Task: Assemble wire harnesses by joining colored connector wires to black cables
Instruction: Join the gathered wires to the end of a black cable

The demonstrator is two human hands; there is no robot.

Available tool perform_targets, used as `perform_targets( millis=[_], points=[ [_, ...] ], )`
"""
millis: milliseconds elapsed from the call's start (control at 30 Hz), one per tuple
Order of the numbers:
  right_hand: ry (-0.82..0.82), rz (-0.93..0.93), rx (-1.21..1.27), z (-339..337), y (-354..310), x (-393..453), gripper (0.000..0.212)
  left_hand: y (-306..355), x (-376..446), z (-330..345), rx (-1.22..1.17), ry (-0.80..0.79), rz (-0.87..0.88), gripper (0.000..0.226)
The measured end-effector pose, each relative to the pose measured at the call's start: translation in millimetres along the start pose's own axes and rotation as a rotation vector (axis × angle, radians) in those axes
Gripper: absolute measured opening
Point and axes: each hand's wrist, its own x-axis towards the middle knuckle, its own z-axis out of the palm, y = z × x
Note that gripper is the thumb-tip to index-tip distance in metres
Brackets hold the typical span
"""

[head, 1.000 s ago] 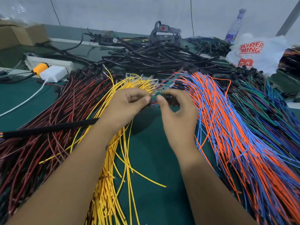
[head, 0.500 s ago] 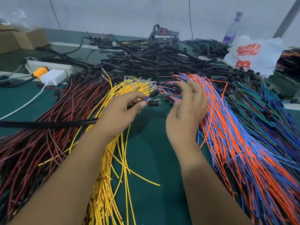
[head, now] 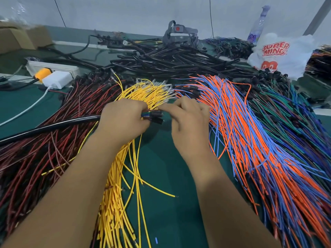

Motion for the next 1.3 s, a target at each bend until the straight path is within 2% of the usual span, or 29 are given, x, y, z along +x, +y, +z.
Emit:
perform_targets(
  millis=[100,167,233,300,367,467,500,667,833,967,1133,1300],
  points=[
    [0.003,-0.012,0.043,3,-2,-1,0.042,5,0,5,0.007,-0.017,0.014,0.012],
    [0.024,0.016,0.065,4,-2,-1,0.04,7,1,7,-0.081,-0.024,0.006,0.01],
    [0.115,0.064,0.026,4,-2,0,0.038,8,2,9,-0.3,-0.062,-0.04,0.012],
    [0.284,0.093,0.012,1,-3,1,0.032,7,2,9,-0.52,-0.088,-0.093,0.014],
    [0.372,0.084,0.088,1,-2,1,0.02,3,3,9,-0.529,-0.046,-0.102,0.009],
    [0.191,0.163,0.31,6,-1,-1,0.012,-4,1,5,-0.236,0.051,-0.046,0.029],
    [0.131,0.216,0.401,8,-2,-1,0.01,-4,0,4,-0.205,0.061,-0.03,0.033],
    [0.108,0.389,0.681,12,-5,2,0.017,1,0,5,-0.184,-0.022,-0.005,0.029],
    [0.019,0.41,0.723,11,-7,3,0.022,4,0,5,-0.239,-0.013,-0.033,0.017],
    [0.138,0.539,0.859,8,-5,5,0.014,9,1,8,-0.261,-0.019,-0.029,0.016],
    [0.082,0.45,0.787,10,-8,2,0.022,12,-1,11,-0.246,-0.014,-0.01,0.018],
    [0.029,0.39,0.769,16,-8,0,0.009,8,0,13,-0.244,-0.018,-0.005,0.012]
  ],
)
